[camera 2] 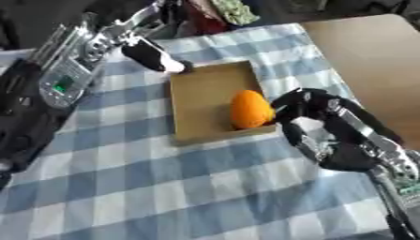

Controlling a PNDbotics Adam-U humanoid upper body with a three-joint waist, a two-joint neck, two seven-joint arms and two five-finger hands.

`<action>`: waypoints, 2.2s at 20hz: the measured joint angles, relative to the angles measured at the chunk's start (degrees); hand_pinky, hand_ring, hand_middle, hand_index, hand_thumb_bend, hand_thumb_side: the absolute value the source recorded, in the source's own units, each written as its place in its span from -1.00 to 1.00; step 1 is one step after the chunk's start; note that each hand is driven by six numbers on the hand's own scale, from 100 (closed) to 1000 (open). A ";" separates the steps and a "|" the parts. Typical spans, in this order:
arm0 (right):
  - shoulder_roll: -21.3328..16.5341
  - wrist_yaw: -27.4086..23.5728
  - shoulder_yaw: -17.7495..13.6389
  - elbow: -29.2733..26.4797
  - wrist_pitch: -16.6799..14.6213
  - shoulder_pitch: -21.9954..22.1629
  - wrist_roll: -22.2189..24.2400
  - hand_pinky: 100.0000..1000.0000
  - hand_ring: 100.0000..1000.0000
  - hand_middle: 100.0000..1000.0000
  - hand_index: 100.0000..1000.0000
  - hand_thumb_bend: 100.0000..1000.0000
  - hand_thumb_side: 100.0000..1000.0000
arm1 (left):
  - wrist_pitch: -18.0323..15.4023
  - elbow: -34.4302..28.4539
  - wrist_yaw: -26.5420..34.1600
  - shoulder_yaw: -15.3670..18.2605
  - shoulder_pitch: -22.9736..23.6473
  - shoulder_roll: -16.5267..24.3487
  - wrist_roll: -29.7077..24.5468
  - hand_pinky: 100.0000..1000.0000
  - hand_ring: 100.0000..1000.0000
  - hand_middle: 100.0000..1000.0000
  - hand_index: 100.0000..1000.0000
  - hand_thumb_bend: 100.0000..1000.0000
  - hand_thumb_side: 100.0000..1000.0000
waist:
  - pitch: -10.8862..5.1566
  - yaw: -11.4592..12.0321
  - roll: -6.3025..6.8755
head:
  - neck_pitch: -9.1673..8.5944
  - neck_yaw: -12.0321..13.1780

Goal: Pick up objects on the table and place them in the box.

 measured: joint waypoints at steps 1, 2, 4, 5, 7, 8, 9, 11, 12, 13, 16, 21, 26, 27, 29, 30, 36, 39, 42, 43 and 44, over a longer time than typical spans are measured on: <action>-0.04 0.07 -0.14 0.01 0.00 0.18 -0.08 0.24 0.27 0.38 0.55 -0.82 -0.09 | 0.27 0.28 -0.34 0.57 0.37 1.17 -0.02 0.11 -0.09 -0.08 0.28 0.22 -0.62 | -0.01 0.18 0.00 | 0.04 -0.12; -0.13 0.16 -0.19 0.08 -0.04 0.22 -0.15 0.24 0.27 0.38 0.55 -0.82 -0.09 | 0.52 0.64 -0.72 1.15 0.76 2.32 -0.05 0.10 -0.10 -0.08 0.27 0.20 -0.65 | -0.01 0.34 0.00 | 0.07 -0.28; -0.37 0.23 -0.46 0.16 -0.14 0.45 -0.36 0.24 0.27 0.38 0.55 -0.82 -0.09 | 1.11 1.68 -1.30 2.41 1.64 4.30 -0.08 0.11 -0.09 -0.08 0.27 0.18 -0.67 | -0.03 0.68 -0.04 | 0.33 -0.54; -0.40 0.24 -0.54 0.18 -0.14 0.60 -0.45 0.24 0.27 0.38 0.55 -0.82 -0.09 | 1.42 2.37 -1.54 3.05 2.13 5.17 -0.07 0.11 -0.09 -0.08 0.27 0.18 -0.68 | -0.04 0.76 -0.11 | 0.50 -0.59; -0.40 0.25 -0.67 0.27 -0.13 0.69 -0.68 0.24 0.27 0.38 0.55 -0.82 -0.09 | 2.00 3.92 -2.02 4.24 3.10 6.56 0.01 0.12 -0.09 -0.07 0.28 0.18 -0.68 | -0.05 1.00 -0.26 | 0.52 -0.60; -0.40 0.25 -0.75 0.28 -0.16 0.69 -0.77 0.24 0.27 0.38 0.55 -0.82 -0.09 | 2.24 4.70 -2.27 4.76 3.59 7.15 0.05 0.12 -0.08 -0.07 0.28 0.18 -0.69 | -0.05 1.07 -0.33 | 0.52 -0.60; -0.41 0.25 -0.86 0.28 -0.18 0.72 -0.83 0.24 0.27 0.38 0.55 -0.81 -0.09 | 2.48 5.48 -2.46 5.28 3.98 7.62 0.05 0.12 -0.08 -0.07 0.28 0.17 -0.70 | -0.05 1.11 -0.37 | 0.53 -0.60; -0.41 0.25 -0.98 0.28 -0.12 0.97 -0.95 0.24 0.27 0.38 0.55 -0.82 -0.09 | 2.93 7.27 -2.91 6.13 4.61 8.22 0.02 0.13 -0.07 -0.06 0.28 0.17 -0.70 | -0.05 1.37 -0.38 | 0.53 -0.68; -0.41 0.25 -1.08 0.28 -0.08 1.13 -1.02 0.24 0.27 0.38 0.55 -0.82 -0.09 | 3.06 8.27 -3.20 6.54 4.90 8.46 -0.08 0.14 -0.07 -0.06 0.28 0.16 -0.70 | -0.05 1.41 -0.38 | 0.53 -0.75; -0.41 0.25 -1.19 0.28 -0.04 1.18 -1.10 0.24 0.27 0.38 0.55 -0.81 -0.09 | 3.21 9.28 -3.44 6.89 5.07 8.60 -0.25 0.15 -0.06 -0.06 0.29 0.16 -0.70 | -0.05 1.41 -0.39 | 0.53 -0.82; -0.41 0.25 -1.23 0.29 -0.09 1.20 -1.21 0.24 0.27 0.38 0.55 -0.81 -0.09 | 3.34 12.60 -4.52 7.87 5.36 8.82 -1.19 0.16 -0.06 -0.05 0.30 0.14 -0.72 | -0.05 1.48 -0.42 | 0.54 -1.05; -0.41 0.25 -1.45 0.29 -0.11 1.47 -1.39 0.24 0.27 0.38 0.55 -0.81 -0.09 | 2.99 17.83 -6.31 9.52 5.38 8.82 -2.46 0.18 -0.05 -0.06 0.30 0.11 -0.76 | -0.05 1.49 -0.43 | 0.54 -1.33; -0.41 0.25 -1.58 0.29 0.02 1.60 -1.54 0.24 0.27 0.38 0.55 -0.82 -0.09 | 2.65 21.37 -7.87 10.58 5.39 8.73 -2.95 0.20 -0.04 -0.04 0.32 0.08 -0.78 | -0.03 1.41 -0.41 | 0.54 -1.50; -0.41 0.25 -1.59 0.29 0.03 1.62 -1.54 0.24 0.27 0.38 0.55 -0.82 -0.08 | 2.66 21.85 -8.18 10.66 5.39 8.71 -2.96 0.22 -0.03 -0.03 0.32 0.08 -0.79 | -0.01 1.39 -0.39 | 0.54 -1.50; -0.41 0.25 -1.59 0.29 0.03 1.63 -1.55 0.24 0.27 0.38 0.55 -0.82 -0.08 | 2.68 22.64 -8.90 10.71 5.39 8.63 -2.97 0.22 -0.02 -0.02 0.33 0.07 -0.80 | 0.01 1.35 -0.37 | 0.54 -1.51; -0.41 0.25 -1.60 0.29 0.03 1.63 -1.55 0.24 0.27 0.38 0.55 -0.82 -0.09 | 2.70 23.03 -9.39 10.80 5.39 8.40 -2.95 0.22 -0.02 -0.02 0.33 0.07 -0.80 | 0.03 1.33 -0.36 | 0.54 -1.51; -0.40 0.25 -1.72 0.29 0.04 1.63 -1.56 0.24 0.27 0.37 0.55 -0.81 -0.08 | 3.28 25.72 -12.09 11.32 5.17 6.45 -1.95 0.23 -0.02 -0.02 0.33 0.04 -0.83 | 0.22 1.10 -0.33 | 0.54 -1.54; -0.39 0.25 -1.75 0.29 0.04 1.62 -1.56 0.24 0.26 0.37 0.55 -0.82 -0.08 | 3.20 27.02 -13.27 11.35 4.76 5.63 -1.50 0.24 -0.03 -0.04 0.32 -0.01 -0.86 | 0.39 0.97 -0.33 | 0.54 -1.54; -0.39 0.25 -1.76 0.29 0.05 1.62 -1.56 0.24 0.26 0.37 0.55 -0.82 -0.08 | 2.93 27.74 -14.15 11.40 4.44 5.18 -1.37 0.22 -0.07 -0.08 0.27 -0.08 -0.91 | 0.40 0.95 -0.34 | 0.54 -1.56; -0.39 0.25 -1.77 0.29 0.05 1.62 -1.56 0.24 0.26 0.37 0.55 -0.82 -0.08 | 2.78 27.94 -14.37 11.42 4.40 5.13 -1.40 0.21 -0.12 -0.14 0.21 -0.17 -0.99 | 0.42 0.92 -0.34 | 0.54 -1.57; -0.38 0.25 -1.79 0.29 0.05 1.62 -1.56 0.24 0.26 0.37 0.55 -0.82 -0.08 | 2.61 28.05 -14.51 11.46 4.34 5.08 -1.43 0.20 -0.14 -0.16 0.19 -0.22 -1.00 | 0.44 0.91 -0.34 | 0.54 -1.58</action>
